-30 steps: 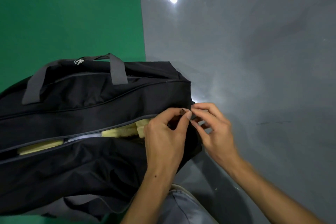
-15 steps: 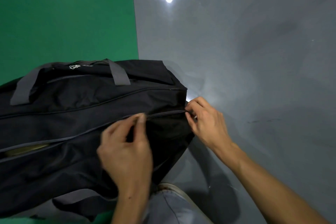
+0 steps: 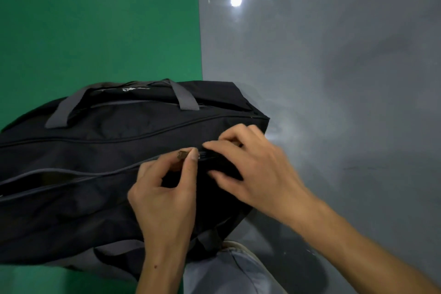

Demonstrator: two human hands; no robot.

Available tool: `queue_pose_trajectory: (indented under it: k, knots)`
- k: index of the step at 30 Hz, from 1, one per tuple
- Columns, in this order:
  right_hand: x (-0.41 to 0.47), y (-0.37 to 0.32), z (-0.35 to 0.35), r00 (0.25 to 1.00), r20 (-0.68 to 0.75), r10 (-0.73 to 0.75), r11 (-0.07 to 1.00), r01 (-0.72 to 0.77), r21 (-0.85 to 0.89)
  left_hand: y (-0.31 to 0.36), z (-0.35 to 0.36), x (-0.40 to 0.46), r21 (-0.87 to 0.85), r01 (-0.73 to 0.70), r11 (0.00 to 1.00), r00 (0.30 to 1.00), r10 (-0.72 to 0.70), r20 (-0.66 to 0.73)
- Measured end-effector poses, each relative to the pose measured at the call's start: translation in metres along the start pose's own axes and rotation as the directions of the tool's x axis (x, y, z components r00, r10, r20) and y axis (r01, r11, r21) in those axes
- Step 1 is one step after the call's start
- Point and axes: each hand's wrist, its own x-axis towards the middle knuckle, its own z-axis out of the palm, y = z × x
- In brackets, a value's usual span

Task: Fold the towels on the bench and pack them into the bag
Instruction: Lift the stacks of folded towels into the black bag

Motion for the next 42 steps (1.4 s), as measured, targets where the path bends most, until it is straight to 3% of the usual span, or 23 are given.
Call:
queue_pose_trajectory:
  k: [3,6,9,12,14,17,20,23,27,30,33,35,38,42]
  knots:
    - [0.017,-0.015,0.013,0.994,0.000,-0.106,0.986,0.105,-0.131,-0.005,-0.011,0.002,0.059,-0.019,0.998,0.999,0.017,0.042]
    - [0.024,-0.021,0.022,0.985,0.010,-0.170,0.962,0.168,-0.216,-0.012,-0.020,0.003,0.313,-0.133,0.940,0.989,0.105,0.104]
    - [0.024,-0.018,0.016,0.996,-0.001,-0.089,0.980,0.087,-0.180,-0.031,-0.041,0.016,0.425,-0.075,0.902,0.995,0.095,-0.028]
    - [0.019,-0.013,0.007,1.000,0.028,0.003,0.983,0.002,-0.182,-0.057,-0.090,0.042,0.375,0.086,0.923,0.948,0.040,-0.315]
    - [0.019,-0.015,0.008,0.998,0.063,0.014,0.976,0.000,-0.216,-0.068,-0.122,0.054,0.308,0.092,0.947,0.922,0.036,-0.386]
    - [0.027,-0.028,0.013,0.998,0.069,0.004,0.970,0.013,-0.241,-0.063,-0.138,0.055,0.244,0.023,0.970,0.942,0.060,-0.329]
    - [0.044,-0.061,0.022,0.999,0.013,-0.044,0.988,0.045,-0.146,-0.054,-0.139,0.052,0.185,-0.044,0.982,0.950,0.098,-0.296]
    - [0.065,-0.108,0.041,0.976,0.040,-0.214,0.975,0.216,-0.058,-0.051,-0.140,0.049,0.134,-0.056,0.989,0.953,0.093,-0.287]
    - [0.092,-0.167,0.075,0.929,0.103,-0.357,0.925,0.366,-0.100,-0.053,-0.150,0.048,0.075,-0.088,0.993,0.962,0.104,-0.251]
    - [0.103,-0.186,0.091,0.918,0.083,-0.387,0.902,0.396,-0.171,-0.060,-0.161,0.049,0.151,-0.097,0.984,0.965,0.130,-0.230]
    - [0.107,-0.182,0.086,0.916,0.078,-0.393,0.904,0.400,-0.153,-0.069,-0.184,0.057,0.234,-0.105,0.967,0.918,0.185,-0.350]
    - [0.105,-0.172,0.075,0.929,0.053,-0.366,0.924,0.370,-0.101,-0.082,-0.209,0.073,0.201,-0.027,0.979,0.875,0.121,-0.468]
    - [0.095,-0.158,0.059,0.932,0.027,-0.362,0.928,0.363,-0.086,-0.097,-0.237,0.100,0.179,0.225,0.958,0.850,-0.103,-0.517]
    - [0.087,-0.151,0.048,0.941,0.001,-0.339,0.940,0.339,-0.028,-0.103,-0.247,0.136,0.350,0.488,0.800,0.818,-0.279,-0.502]
